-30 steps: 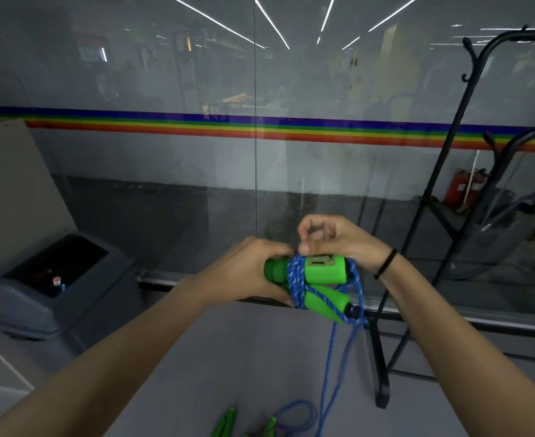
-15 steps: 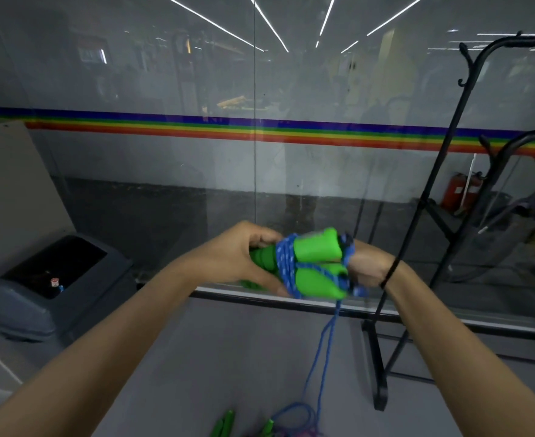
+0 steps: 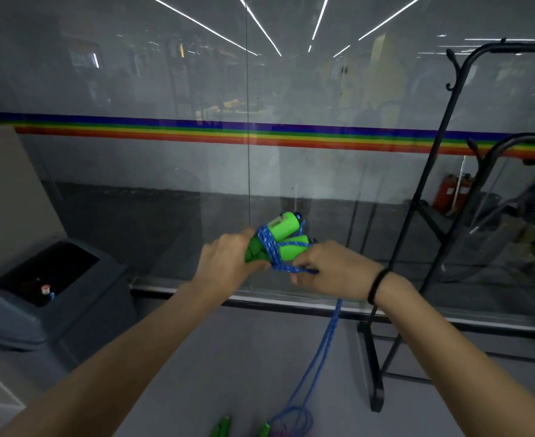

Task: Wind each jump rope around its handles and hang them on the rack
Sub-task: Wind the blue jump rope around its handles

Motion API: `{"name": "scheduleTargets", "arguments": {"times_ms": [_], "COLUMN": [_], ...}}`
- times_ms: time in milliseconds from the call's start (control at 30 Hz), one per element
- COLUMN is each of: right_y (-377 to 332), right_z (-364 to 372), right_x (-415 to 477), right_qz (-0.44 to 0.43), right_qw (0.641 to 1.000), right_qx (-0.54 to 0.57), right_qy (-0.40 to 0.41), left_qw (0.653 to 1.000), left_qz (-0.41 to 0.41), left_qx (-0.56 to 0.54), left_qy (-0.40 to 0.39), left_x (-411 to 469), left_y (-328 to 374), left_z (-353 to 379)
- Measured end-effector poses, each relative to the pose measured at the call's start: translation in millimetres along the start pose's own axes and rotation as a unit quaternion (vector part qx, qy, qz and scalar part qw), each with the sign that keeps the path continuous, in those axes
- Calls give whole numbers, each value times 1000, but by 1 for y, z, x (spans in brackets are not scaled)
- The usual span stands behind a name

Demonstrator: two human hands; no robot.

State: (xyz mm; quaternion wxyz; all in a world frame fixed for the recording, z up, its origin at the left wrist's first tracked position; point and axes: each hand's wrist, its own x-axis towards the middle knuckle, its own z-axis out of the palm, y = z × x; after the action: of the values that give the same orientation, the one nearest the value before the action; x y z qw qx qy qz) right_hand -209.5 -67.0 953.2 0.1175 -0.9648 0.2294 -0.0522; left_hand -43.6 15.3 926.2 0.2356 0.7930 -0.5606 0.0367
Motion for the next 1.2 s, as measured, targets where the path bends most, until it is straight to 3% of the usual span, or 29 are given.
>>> {"name": "scheduleTargets", "arguments": {"times_ms": [133,233,300,433,533,700,767,833,900,1067,1133,1200], "right_y": [0,-2,-1,9,14,13,12,12,10,-6,-13,-19], "right_z": [-9,-15,-15,-6,2,16,27,41,54,64,54,36], "right_x": [4,10,14,22,25,24,23,24,22,14,10,4], "right_qz": [8,-23,-51,-67,-66,-67,-34,-28,-18,-35,-34,-42], "right_qw": [998,996,991,957,928,843,798,781,801,916,945,964], "right_qx": [5,40,105,280,366,533,602,624,598,398,324,264], "right_qy": [58,81,68,43,25,-12,0,13,28,28,10,8], "left_qw": [994,979,968,961,955,912,894,882,874,881,905,941], "left_qz": [43,125,176,188,188,164,143,100,67,-7,-32,-22], "left_qx": [84,112,96,43,-41,-225,-327,-423,-477,-458,-389,-299], "left_qy": [-57,-116,-150,-197,-225,-300,-272,-182,-71,120,168,156], "left_x": [0,-1,-2,-3,-3,-12,-14,-13,-9,10,15,17], "left_y": [4,5,2,-10,-12,-6,-7,-6,-3,-4,-10,-17], "left_z": [0,-8,-20,-39,-48,-56,-55,-57,-60,-56,-47,-36]}}
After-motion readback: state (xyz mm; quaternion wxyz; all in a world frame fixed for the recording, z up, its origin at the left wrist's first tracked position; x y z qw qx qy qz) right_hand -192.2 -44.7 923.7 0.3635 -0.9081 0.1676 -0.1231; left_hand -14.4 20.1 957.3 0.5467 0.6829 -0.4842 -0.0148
